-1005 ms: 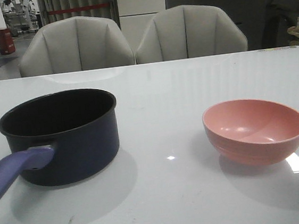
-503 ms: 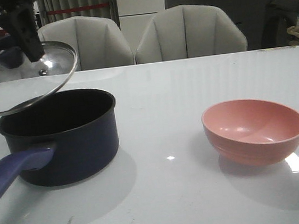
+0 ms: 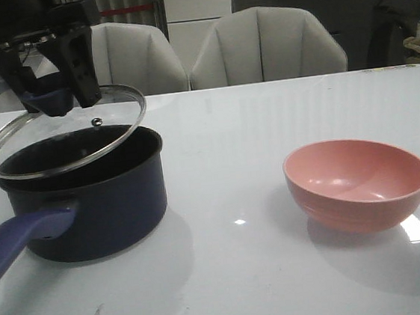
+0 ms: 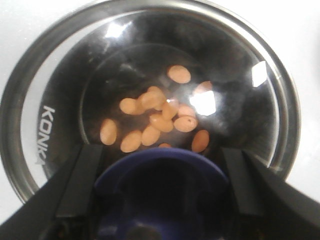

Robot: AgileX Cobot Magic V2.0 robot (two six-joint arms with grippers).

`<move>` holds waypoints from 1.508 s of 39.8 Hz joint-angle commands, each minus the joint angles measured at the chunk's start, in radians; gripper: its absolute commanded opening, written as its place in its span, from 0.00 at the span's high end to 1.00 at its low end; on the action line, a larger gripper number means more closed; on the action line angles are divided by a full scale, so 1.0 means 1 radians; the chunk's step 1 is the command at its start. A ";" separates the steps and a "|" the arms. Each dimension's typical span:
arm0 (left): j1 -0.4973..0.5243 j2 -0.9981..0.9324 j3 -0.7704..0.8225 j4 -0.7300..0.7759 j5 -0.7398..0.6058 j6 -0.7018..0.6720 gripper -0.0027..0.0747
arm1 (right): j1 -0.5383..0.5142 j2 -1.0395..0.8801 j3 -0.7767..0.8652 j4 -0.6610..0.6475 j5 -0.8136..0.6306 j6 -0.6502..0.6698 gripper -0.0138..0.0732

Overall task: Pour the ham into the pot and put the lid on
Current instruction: 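Bring the held glass lid over the saucepan with the left gripper and lower it, then release the lid knob and lift the left gripper away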

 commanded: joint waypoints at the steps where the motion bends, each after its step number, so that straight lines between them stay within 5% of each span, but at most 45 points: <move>1: -0.007 -0.048 -0.038 -0.023 0.024 0.003 0.82 | 0.001 0.002 -0.026 0.001 -0.077 -0.009 0.67; 30: -0.011 0.009 -0.038 -0.053 0.026 0.003 0.81 | 0.001 0.002 -0.026 0.001 -0.077 -0.009 0.67; 36: -0.011 0.018 -0.038 -0.050 0.030 0.003 0.68 | 0.001 0.002 -0.026 0.001 -0.077 -0.009 0.67; 47: -0.011 0.018 -0.040 -0.050 0.027 0.003 0.28 | 0.001 0.002 -0.026 0.001 -0.077 -0.009 0.67; 60: -0.011 0.016 -0.082 -0.027 0.030 0.003 0.25 | 0.001 0.002 -0.026 0.001 -0.077 -0.009 0.67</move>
